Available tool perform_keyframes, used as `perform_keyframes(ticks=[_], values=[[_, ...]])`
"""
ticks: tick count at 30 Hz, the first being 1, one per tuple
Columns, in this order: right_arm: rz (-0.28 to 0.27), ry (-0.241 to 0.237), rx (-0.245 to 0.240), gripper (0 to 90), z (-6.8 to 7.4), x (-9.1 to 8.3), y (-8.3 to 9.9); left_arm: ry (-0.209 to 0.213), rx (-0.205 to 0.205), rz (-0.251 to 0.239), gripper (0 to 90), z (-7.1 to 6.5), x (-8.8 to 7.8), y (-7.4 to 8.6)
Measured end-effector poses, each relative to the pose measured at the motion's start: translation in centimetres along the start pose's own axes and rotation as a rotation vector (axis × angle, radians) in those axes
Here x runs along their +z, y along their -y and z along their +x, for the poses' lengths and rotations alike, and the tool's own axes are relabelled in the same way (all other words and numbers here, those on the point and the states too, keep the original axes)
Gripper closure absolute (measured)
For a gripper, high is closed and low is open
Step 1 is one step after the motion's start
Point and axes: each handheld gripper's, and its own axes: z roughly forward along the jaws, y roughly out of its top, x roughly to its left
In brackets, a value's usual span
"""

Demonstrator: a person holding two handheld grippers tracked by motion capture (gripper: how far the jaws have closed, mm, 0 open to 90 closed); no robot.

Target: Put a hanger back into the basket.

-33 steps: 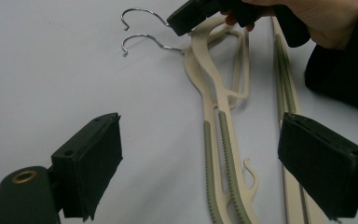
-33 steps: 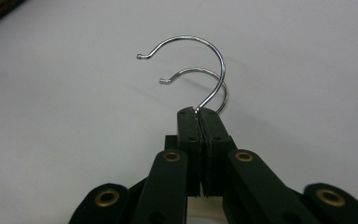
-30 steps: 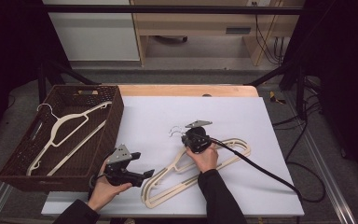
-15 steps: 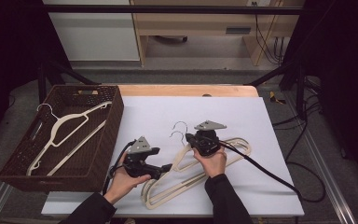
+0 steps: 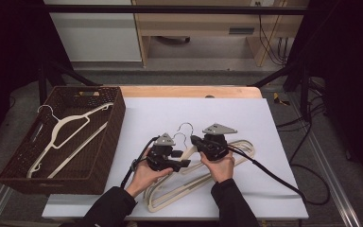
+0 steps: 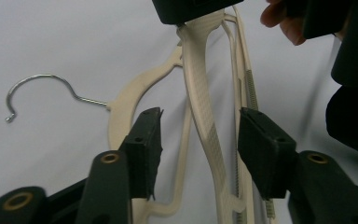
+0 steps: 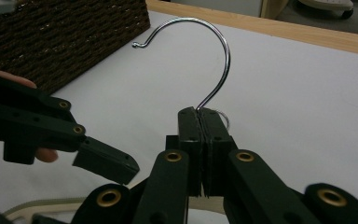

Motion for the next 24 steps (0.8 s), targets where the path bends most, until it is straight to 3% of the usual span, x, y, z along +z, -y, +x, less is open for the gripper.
perform_keyframes(ticks=[8, 16, 21, 24], values=[[-0.007, -0.007, -0.023, 88.9, 0.0, -0.4, -0.1, 0.038, -0.005, 0.003, 71.8, -0.2, 0.6, -0.4], [-0.015, -0.011, -0.047, 87.3, 0.2, -1.9, -0.2, 0.068, -0.050, -0.022, 79.3, -0.6, 0.2, -0.6], [-0.058, -0.037, -0.081, 74.4, 0.3, -4.0, 0.1, 0.107, -0.070, -0.057, 83.9, -1.5, -0.5, -0.8], [-0.082, -0.062, -0.085, 64.3, -0.1, -5.7, 0.6, 0.103, -0.058, -0.068, 85.3, -2.3, -1.0, -0.9]])
